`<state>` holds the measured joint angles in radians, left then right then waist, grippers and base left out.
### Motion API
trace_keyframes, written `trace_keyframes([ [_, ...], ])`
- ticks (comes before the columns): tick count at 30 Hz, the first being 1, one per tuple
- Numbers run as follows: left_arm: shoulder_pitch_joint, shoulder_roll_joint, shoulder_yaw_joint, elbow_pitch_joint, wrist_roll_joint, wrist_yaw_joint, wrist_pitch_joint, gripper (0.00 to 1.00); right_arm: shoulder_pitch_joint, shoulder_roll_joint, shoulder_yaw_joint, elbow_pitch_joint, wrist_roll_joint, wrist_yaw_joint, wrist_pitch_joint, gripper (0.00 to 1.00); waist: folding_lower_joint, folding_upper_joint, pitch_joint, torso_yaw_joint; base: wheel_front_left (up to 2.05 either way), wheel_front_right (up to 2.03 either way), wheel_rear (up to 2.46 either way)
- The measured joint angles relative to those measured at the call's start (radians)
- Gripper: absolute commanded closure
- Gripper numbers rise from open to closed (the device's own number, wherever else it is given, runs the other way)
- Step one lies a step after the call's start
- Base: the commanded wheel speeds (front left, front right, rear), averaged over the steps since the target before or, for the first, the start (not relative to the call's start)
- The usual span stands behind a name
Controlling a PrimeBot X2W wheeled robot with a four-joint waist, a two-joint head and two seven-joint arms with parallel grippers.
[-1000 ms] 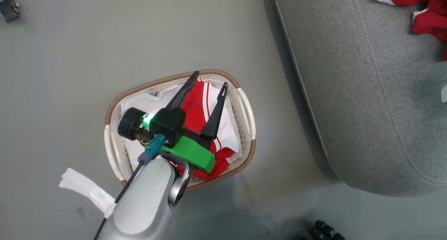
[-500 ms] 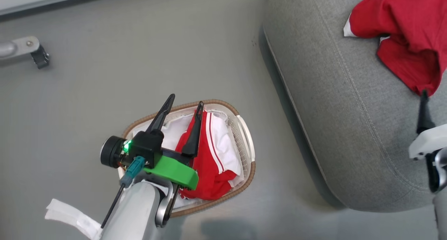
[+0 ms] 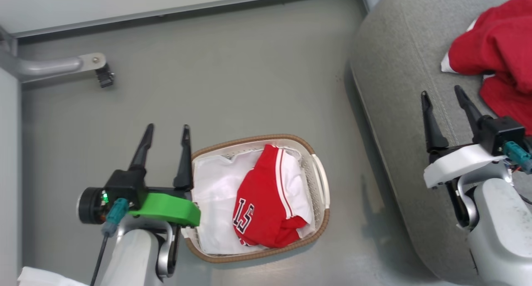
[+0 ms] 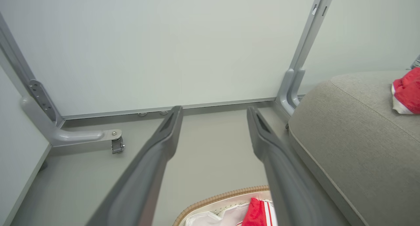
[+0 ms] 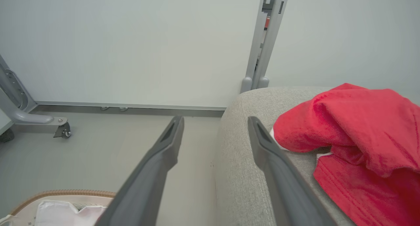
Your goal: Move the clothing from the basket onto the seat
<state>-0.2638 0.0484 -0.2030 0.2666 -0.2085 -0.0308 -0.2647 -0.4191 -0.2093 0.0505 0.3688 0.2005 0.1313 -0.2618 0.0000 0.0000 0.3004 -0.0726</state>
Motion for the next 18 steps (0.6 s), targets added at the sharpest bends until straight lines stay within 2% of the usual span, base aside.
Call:
trace_keyframes([
  [7, 0.056, 0.0, 0.077, -0.002, 0.001, 0.011, 0.0, 0.0, 0.042, 0.016, 0.062, -0.028, 0.006, 0.0, 0.0, 0.0, 0.0, 0.0, -0.047, 0.053, 0.0, 0.0, 0.0],
  [18, 0.179, 0.0, 0.132, -0.035, -0.018, 0.022, 0.0, 0.0, 0.13, 0.045, 0.052, -0.014, 0.019, 0.0, 0.0, 0.0, 0.0, 0.0, -0.133, 0.077, 0.0, 0.0, 0.0],
])
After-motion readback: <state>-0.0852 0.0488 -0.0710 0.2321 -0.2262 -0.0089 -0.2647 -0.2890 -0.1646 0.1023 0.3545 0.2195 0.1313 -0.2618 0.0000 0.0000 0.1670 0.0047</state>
